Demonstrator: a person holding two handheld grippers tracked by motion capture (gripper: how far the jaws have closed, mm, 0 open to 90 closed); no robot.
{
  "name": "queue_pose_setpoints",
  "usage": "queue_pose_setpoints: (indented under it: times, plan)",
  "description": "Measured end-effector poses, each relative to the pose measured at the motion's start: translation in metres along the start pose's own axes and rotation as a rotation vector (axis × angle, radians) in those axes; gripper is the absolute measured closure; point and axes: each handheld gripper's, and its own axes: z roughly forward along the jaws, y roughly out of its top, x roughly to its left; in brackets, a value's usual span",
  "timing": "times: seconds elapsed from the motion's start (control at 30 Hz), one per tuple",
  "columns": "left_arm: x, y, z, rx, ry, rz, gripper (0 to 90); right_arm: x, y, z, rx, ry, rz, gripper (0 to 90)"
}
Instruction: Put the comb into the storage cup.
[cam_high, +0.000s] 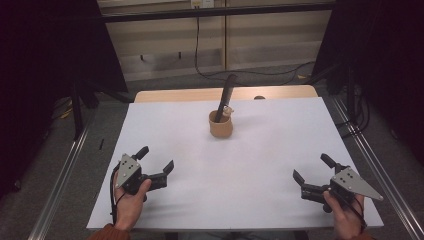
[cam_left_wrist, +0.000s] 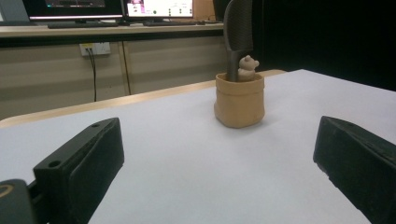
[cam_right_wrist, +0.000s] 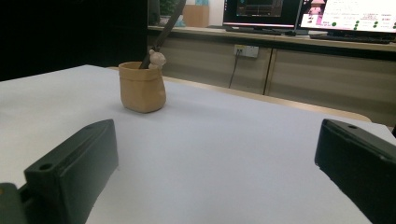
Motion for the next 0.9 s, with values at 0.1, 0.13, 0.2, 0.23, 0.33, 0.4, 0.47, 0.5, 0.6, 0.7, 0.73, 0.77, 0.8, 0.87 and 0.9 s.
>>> queue_pose_setpoints:
  times: [0.1, 0.13, 0.2, 0.23, 0.33, 0.4, 0.47, 0.5, 0.6, 0.7, 0.73, 0.77, 0.8, 0.87, 0.9]
  plan:
    - [0.001, -0.001, -0.005, 0.003, 0.004, 0.003, 1.9, 0.000, 0.000, 0.000, 0.003, -0.002, 0.001, 0.0]
    - [0.001, -0.002, -0.006, 0.002, 0.007, -0.005, 1.9, 0.000, 0.000, 0.000, 0.003, -0.002, 0.002, 0.0]
    - [0.002, -0.003, -0.010, 0.007, 0.019, -0.002, 1.9, 0.000, 0.000, 0.000, 0.003, -0.004, 0.002, 0.0]
    - [0.002, -0.004, -0.011, 0.006, 0.019, -0.013, 1.9, 0.000, 0.000, 0.000, 0.003, -0.005, 0.003, 0.0]
    - [0.002, -0.006, -0.016, 0.005, 0.047, -0.024, 1.9, 0.000, 0.000, 0.000, 0.002, -0.004, 0.002, 0.0]
    - [0.002, -0.008, -0.018, 0.012, 0.047, -0.045, 1.9, 0.000, 0.000, 0.000, 0.003, -0.004, 0.006, 0.0]
    - [0.003, -0.011, -0.022, 0.016, 0.070, -0.047, 2.0, -0.001, 0.000, 0.000, 0.002, -0.007, 0.006, 0.0]
    - [0.003, -0.010, -0.023, 0.007, 0.079, -0.048, 2.3, -0.001, 0.000, -0.001, 0.001, -0.009, 0.004, 0.0]
    - [0.003, -0.011, -0.028, 0.000, 0.094, -0.073, 2.3, -0.001, 0.000, -0.001, 0.002, -0.010, 0.009, 0.0]
    - [0.004, -0.013, -0.032, 0.017, 0.127, -0.074, 2.2, -0.001, 0.000, -0.001, 0.003, -0.009, 0.008, 0.0]
    - [0.004, -0.015, -0.034, 0.024, 0.123, -0.094, 2.2, -0.001, -0.001, -0.001, 0.004, -0.010, 0.007, 0.0]
    - [0.003, -0.016, -0.036, 0.032, 0.116, -0.097, 2.2, 0.000, -0.001, -0.001, 0.001, -0.011, 0.011, 0.0]
    - [0.001, -0.017, -0.038, 0.043, 0.103, -0.094, 2.2, 0.000, 0.000, -0.001, -0.001, -0.009, 0.008, 0.0]
    - [0.000, -0.017, -0.041, 0.037, 0.101, -0.074, 2.2, 0.000, 0.000, -0.001, -0.001, -0.008, 0.008, 0.0]
    - [0.000, -0.016, -0.042, 0.025, 0.109, -0.064, 2.2, 0.000, -0.001, -0.001, 0.000, -0.009, 0.008, 0.0]
